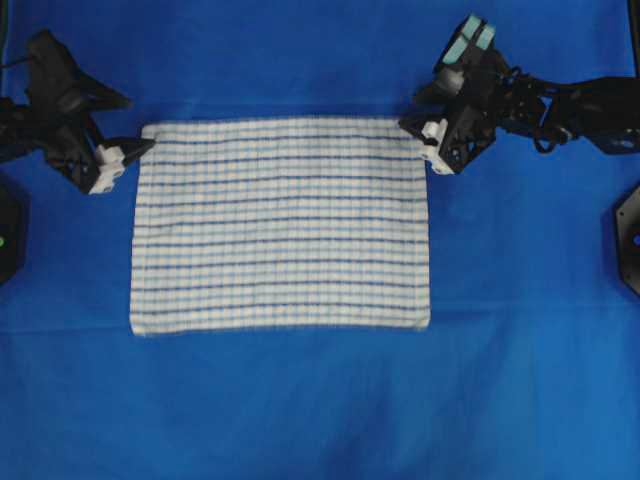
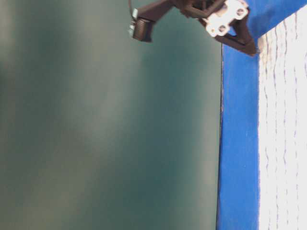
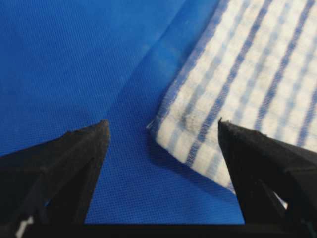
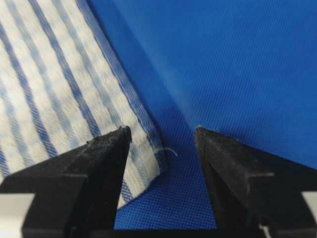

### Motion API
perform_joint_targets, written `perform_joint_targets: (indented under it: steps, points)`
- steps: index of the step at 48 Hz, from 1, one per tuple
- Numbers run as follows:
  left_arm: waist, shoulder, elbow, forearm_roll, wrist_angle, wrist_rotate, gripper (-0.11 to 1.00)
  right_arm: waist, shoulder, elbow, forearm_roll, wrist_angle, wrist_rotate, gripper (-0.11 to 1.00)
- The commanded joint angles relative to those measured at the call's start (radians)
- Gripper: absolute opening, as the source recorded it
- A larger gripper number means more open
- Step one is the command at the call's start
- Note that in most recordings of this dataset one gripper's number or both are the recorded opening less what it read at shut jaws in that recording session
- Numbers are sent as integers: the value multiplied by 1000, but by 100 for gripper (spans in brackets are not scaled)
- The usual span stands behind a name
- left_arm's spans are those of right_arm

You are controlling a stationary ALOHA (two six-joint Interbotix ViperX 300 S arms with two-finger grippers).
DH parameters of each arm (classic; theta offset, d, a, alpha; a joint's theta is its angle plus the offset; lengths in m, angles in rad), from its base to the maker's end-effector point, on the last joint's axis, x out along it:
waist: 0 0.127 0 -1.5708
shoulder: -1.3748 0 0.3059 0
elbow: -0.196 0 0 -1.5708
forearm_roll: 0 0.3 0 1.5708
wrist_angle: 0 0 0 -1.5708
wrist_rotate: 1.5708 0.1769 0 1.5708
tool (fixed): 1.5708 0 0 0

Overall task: Fold the blue towel.
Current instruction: 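Move both grippers to the towel's far corners and grasp them, then lift the far edge and fold it toward the near edge with both grippers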

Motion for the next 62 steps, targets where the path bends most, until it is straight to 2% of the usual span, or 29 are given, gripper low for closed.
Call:
perform_joint_targets:
  steps: [1,7,15,19,25,26,31,44,62]
  points:
    - [8,60,-29,0,-20,2,84,-3,15,-21,-2,-9,-2,58]
    - [11,121,-52,-2,-20,2,84,-3,29,-25,-2,-6,0,58]
    - [11,127,-51,-2,-8,2,76,-3,28,-23,-2,8,-2,53]
    - [8,126,-49,0,15,3,61,-3,28,-26,-5,28,-3,41]
    - [-15,130,-57,3,37,12,30,0,20,-26,-6,34,-3,7]
    - [-17,130,-58,2,38,15,27,0,18,-26,-8,34,-3,4]
    - [-20,130,-58,2,41,21,15,0,14,-25,-12,35,-3,4]
    - [-21,103,-63,3,52,21,14,0,-3,-29,-12,35,-3,4]
    - [-25,-95,-63,3,124,23,14,0,-135,-17,-14,81,-3,4]
